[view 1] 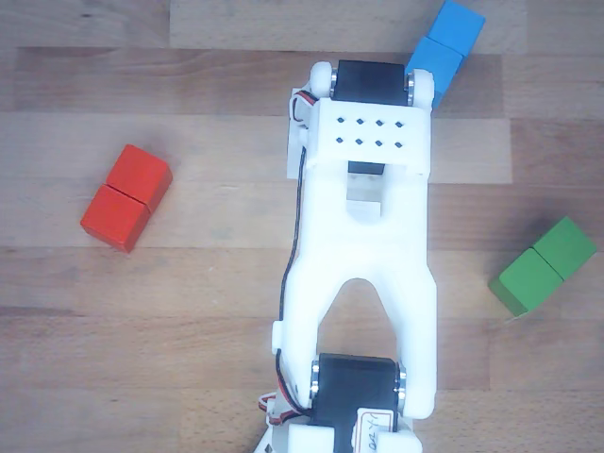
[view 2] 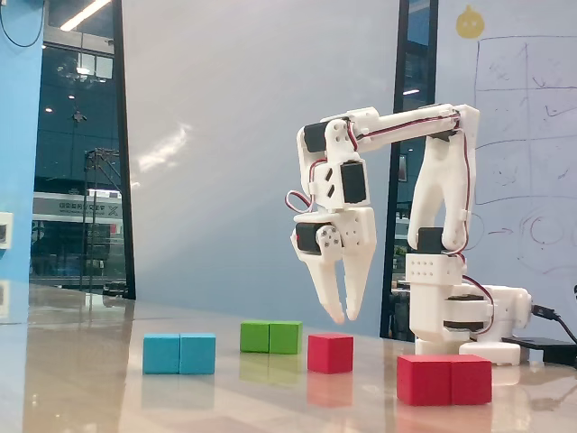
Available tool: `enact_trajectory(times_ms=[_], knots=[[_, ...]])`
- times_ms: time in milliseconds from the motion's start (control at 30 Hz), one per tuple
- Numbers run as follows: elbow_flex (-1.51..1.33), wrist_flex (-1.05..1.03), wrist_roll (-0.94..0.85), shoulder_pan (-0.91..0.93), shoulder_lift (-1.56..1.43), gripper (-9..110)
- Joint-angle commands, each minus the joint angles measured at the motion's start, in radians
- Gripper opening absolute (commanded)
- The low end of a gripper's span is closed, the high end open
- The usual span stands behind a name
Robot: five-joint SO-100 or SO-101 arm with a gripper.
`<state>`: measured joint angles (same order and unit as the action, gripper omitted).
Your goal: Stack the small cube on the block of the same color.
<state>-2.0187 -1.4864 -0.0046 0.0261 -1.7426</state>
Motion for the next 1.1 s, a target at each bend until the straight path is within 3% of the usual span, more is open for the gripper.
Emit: enact_trajectory(times_ms=[0, 400, 1067], knots=[[0.008, -0.011, -0.008, 0.014, -0.025, 13], [0.006, -0.014, -0.009, 0.015, -0.023, 27], [-0.080, 0.095, -0.009, 0.017, -0.011, 28]])
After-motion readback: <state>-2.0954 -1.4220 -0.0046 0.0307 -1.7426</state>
